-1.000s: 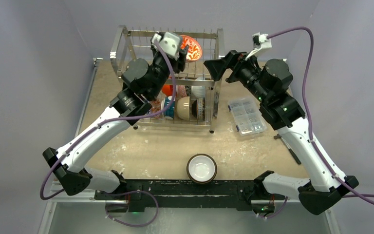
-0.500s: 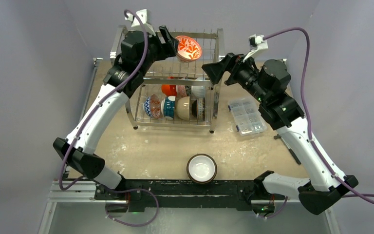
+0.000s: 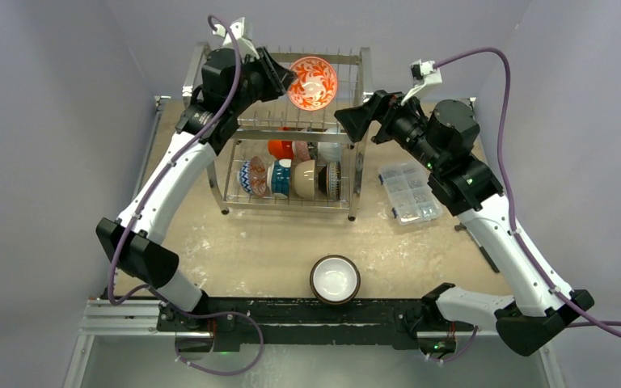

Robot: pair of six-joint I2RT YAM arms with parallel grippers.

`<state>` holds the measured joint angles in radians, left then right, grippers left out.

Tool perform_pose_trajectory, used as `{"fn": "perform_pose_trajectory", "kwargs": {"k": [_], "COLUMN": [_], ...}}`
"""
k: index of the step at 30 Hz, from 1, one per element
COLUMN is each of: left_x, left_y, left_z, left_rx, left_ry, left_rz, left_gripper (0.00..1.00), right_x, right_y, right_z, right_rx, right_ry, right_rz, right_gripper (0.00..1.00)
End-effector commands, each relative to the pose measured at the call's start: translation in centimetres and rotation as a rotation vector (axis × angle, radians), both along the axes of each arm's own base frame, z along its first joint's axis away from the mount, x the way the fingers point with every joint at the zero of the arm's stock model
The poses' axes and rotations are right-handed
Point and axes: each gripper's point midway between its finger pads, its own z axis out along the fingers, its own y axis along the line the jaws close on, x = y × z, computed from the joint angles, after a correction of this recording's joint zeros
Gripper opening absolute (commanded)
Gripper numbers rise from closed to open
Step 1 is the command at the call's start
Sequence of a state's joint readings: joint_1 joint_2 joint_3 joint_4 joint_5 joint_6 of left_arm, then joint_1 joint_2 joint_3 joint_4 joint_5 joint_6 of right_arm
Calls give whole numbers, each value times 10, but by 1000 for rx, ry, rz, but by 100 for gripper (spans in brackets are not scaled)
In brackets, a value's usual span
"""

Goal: Load the bowls into the dish rack
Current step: Turn the bowl upside down on the dish rack.

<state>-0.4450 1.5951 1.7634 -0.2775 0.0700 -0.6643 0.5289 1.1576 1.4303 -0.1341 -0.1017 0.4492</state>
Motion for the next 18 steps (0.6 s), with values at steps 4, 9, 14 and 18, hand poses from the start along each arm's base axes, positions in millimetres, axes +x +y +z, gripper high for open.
{"fn": "perform_pose_trajectory", "kwargs": {"k": [4, 9, 14, 18], "left_x": [5, -1, -23, -41], "left_y": [-4, 2, -3, -12], "left_z": [7, 29, 59, 74], "left_rx": [41, 64, 181, 309], "left_ry": [-47, -161, -378, -537], "left_rz": [-32, -2, 89, 137], "left_gripper": [0, 0, 0, 0], "right_x": [-7, -7, -4, -3], "right_y": [-3, -3, -1, -1], "right_z": [14, 17, 18, 22], "right_rx": [19, 23, 24, 27], "right_ry": [-45, -50, -50, -57], "right_rz": [14, 12, 14, 15], "right_gripper": [97, 97, 97, 97]}}
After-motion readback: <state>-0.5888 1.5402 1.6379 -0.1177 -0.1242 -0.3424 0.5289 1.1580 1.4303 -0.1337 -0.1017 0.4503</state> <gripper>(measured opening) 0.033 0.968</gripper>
